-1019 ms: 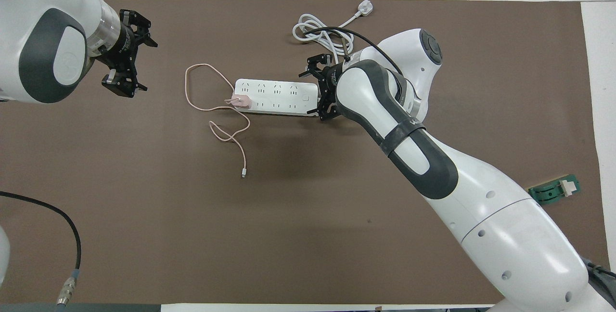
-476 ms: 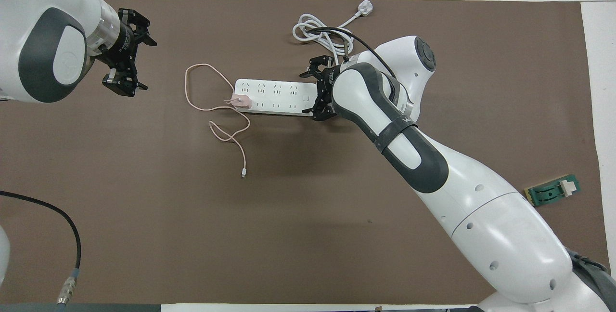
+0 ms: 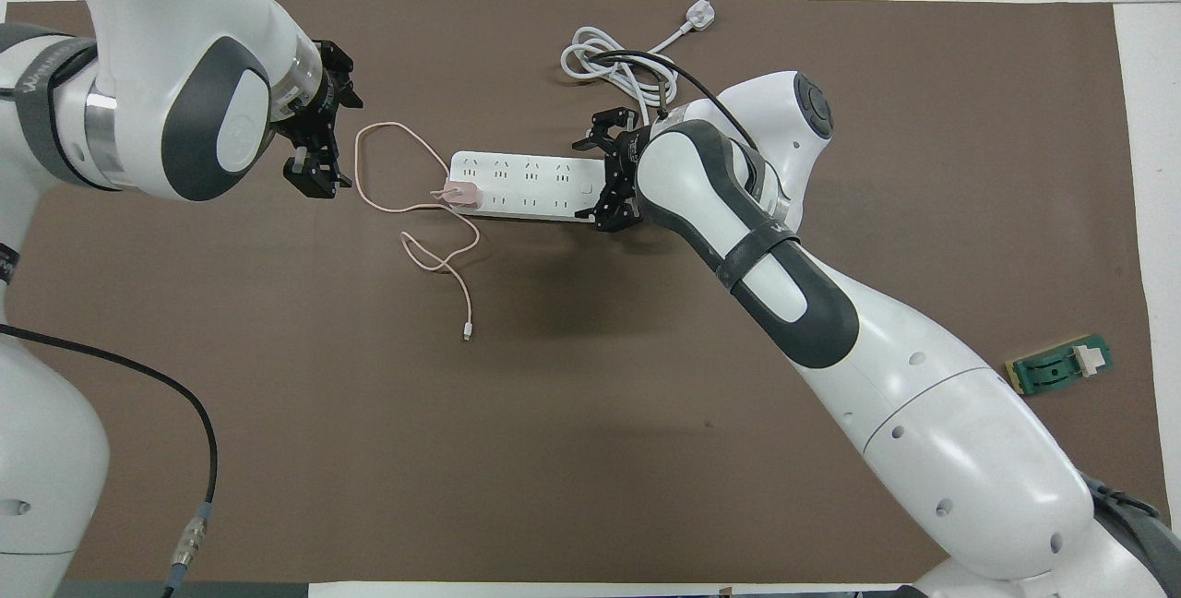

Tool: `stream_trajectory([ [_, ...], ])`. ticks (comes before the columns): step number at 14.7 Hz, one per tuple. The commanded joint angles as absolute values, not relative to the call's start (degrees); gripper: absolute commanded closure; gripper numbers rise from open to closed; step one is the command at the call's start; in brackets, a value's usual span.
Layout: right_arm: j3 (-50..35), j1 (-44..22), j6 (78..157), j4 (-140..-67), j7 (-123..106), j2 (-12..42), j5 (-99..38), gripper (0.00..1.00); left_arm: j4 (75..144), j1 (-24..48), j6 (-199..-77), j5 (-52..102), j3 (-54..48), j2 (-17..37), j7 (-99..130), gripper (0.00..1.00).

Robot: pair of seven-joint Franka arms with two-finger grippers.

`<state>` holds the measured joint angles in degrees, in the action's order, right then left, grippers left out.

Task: Unplug charger and place it aside
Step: 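Reach the left gripper to the pink charger and close on it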

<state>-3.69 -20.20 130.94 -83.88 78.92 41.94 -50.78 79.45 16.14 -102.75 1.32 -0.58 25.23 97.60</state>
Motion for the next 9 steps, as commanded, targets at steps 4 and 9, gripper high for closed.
stream_trajectory([
  [4,-4.04,-21.18,131.57,-82.88,81.47,43.15,-51.68,0.0,77.26,19.42,-102.57,0.26,0.26,28.73,104.85,0.0],
  [9,-4.04,-22.24,132.01,-83.41,81.3,42.89,-51.68,0.0,77.61,21.97,-102.74,0.35,0.18,28.92,105.47,0.0],
])
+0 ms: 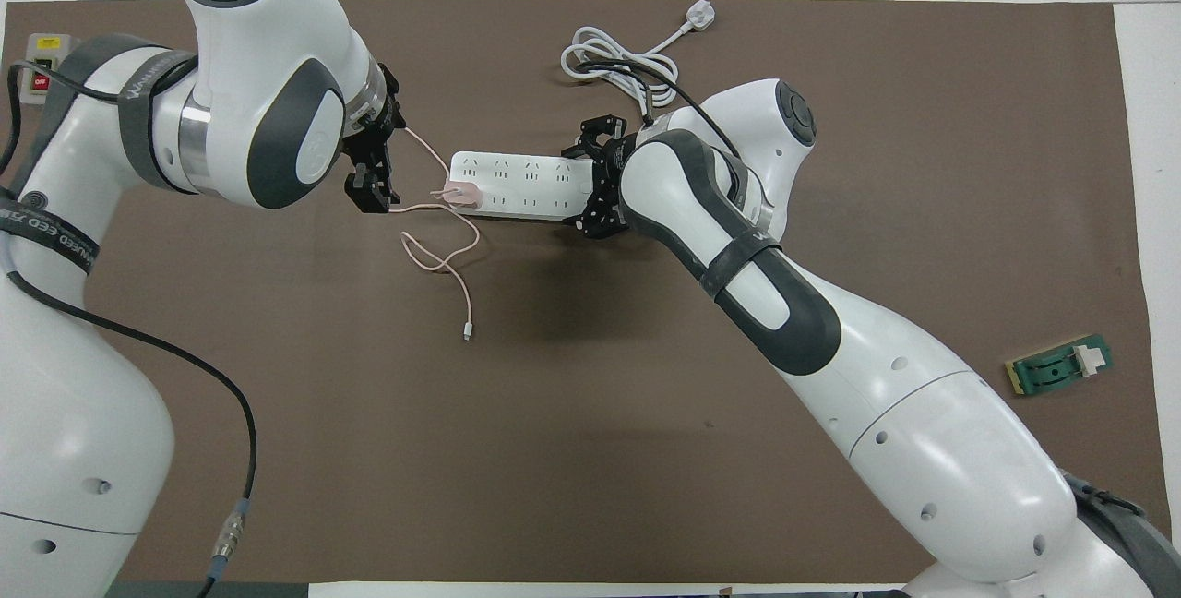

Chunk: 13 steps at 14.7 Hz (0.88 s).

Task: Unplug charger and place it aside
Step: 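Reach the left gripper to the pink charger and close on it, then pull the pink charger out with the left gripper while the right gripper holds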

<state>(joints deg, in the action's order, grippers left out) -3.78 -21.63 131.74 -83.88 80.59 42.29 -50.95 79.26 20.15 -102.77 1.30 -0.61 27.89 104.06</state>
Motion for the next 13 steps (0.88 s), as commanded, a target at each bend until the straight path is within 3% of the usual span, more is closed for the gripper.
stream_trajectory([
  [1,-4.04,-22.24,131.92,-83.41,81.39,42.89,-51.68,0.0,77.69,22.67,-103.09,0.35,0.18,28.92,106.34,0.0],
  [13,-4.04,-23.47,134.65,-85.96,79.37,42.8,-52.03,0.0,81.12,25.66,-110.65,-2.2,0.26,30.76,112.24,0.0],
])
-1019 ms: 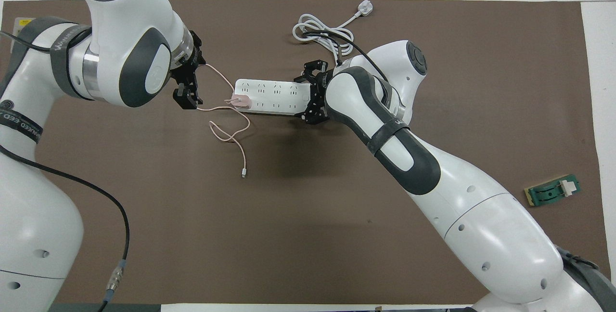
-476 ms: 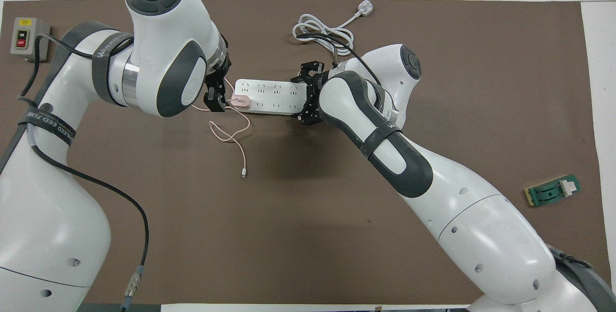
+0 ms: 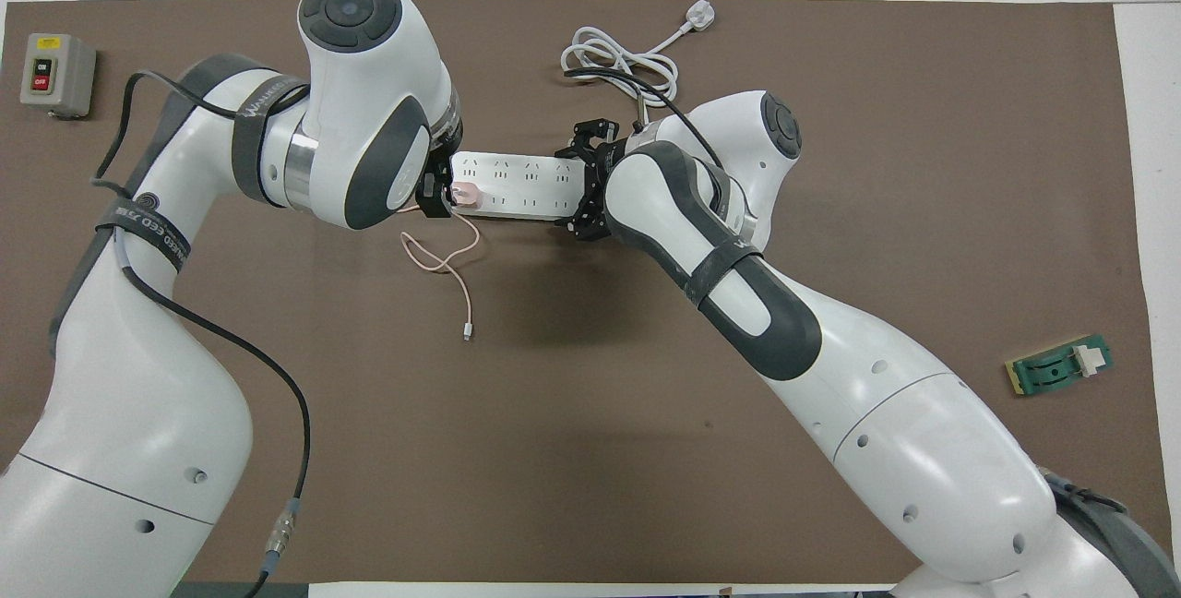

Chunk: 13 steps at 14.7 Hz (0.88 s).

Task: Unplug charger and place it aside
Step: 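Pull the pink charger out with the left gripper while the right gripper holds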

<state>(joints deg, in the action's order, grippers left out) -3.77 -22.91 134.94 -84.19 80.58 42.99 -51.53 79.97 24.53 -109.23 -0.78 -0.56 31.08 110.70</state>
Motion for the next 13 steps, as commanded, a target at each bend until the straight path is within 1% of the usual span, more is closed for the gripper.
stream_trajectory([
  [1,-3.96,-23.47,135.0,-85.96,79.1,42.8,-52.03,0.07,81.65,25.93,-110.65,-2.2,0.26,30.67,112.24,0.0],
  [2,-4.04,-23.38,135.0,-85.96,79.1,42.8,-52.03,0.17,82.69,26.01,-110.74,-2.28,0.26,30.24,112.24,0.0],
  [3,-4.04,-23.38,135.0,-85.96,78.93,42.89,-52.03,0.31,83.58,26.28,-110.83,-2.29,0.26,29.89,112.24,0.0],
  [4,-4.04,-23.38,135.0,-86.04,78.32,42.89,-52.03,0.48,84.19,26.63,-110.92,-2.29,0.26,29.71,112.24,0.0],
  [5,-4.04,-23.47,135.0,-86.04,78.31,42.89,-52.12,0.61,84.46,26.63,-111.44,-2.29,0.35,29.71,112.24,0.0],
  [6,-4.04,-23.47,135.0,-86.04,78.22,42.89,-52.12,0.67,84.64,26.72,-111.53,-2.29,0.35,29.71,112.24,0.0],
  [8,-4.04,-23.47,135.0,-86.04,77.96,42.89,-52.12,0.83,84.99,26.72,-111.71,-2.29,0.35,29.71,112.24,0.0],
  [9,-4.04,-23.38,135.0,-86.04,77.87,42.89,-52.12,0.97,85.08,26.81,-111.71,-2.29,0.35,29.71,112.24,0.0],
  [10,-4.04,-23.38,135.0,-86.04,77.87,42.89,-52.12,1.0,85.51,26.81,-111.88,-2.29,0.35,29.62,112.24,0.0],
  [11,-4.04,-23.29,135.0,-86.04,77.87,42.89,-52.12,1.0,87.17,27.33,-113.1,-2.37,0.35,28.66,112.32,0.0],
  [13,-4.04,-23.12,135.0,-86.04,77.87,42.89,-52.12,1.0,94.45,28.04,-118.89,-2.37,0.44,24.28,112.41,0.0],
])
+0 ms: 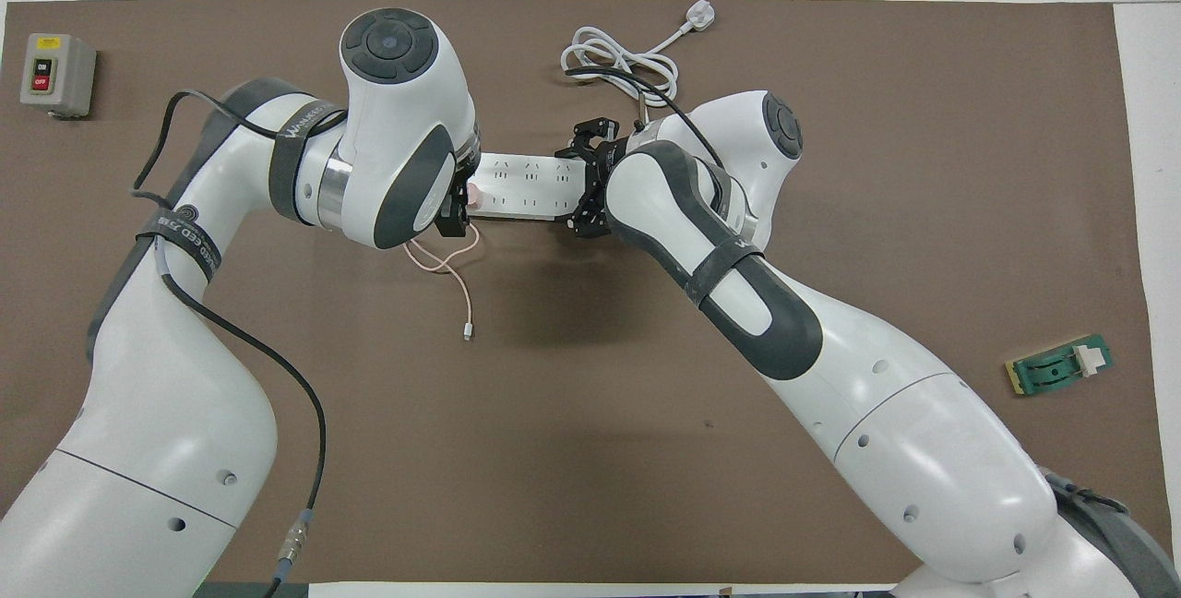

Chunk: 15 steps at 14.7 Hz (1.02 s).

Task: Unplug charger and place it aside
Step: 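Pull the pink charger out with the left gripper while the right gripper holds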

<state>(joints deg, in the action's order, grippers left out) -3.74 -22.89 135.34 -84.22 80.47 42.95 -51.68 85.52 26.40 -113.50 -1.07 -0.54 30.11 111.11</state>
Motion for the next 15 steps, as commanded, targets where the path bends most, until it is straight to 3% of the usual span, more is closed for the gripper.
stream_trajectory([
  [1,-4.04,-23.12,135.0,-86.04,77.87,42.89,-52.12,1.0,96.4,28.12,-119.87,-2.46,0.44,23.13,112.41,0.0],
  [15,-4.04,-22.68,134.56,-86.04,76.29,43.07,-54.05,1.0,97.03,27.51,-123.92,-4.48,0.53,25.49,113.2,0.0],
])
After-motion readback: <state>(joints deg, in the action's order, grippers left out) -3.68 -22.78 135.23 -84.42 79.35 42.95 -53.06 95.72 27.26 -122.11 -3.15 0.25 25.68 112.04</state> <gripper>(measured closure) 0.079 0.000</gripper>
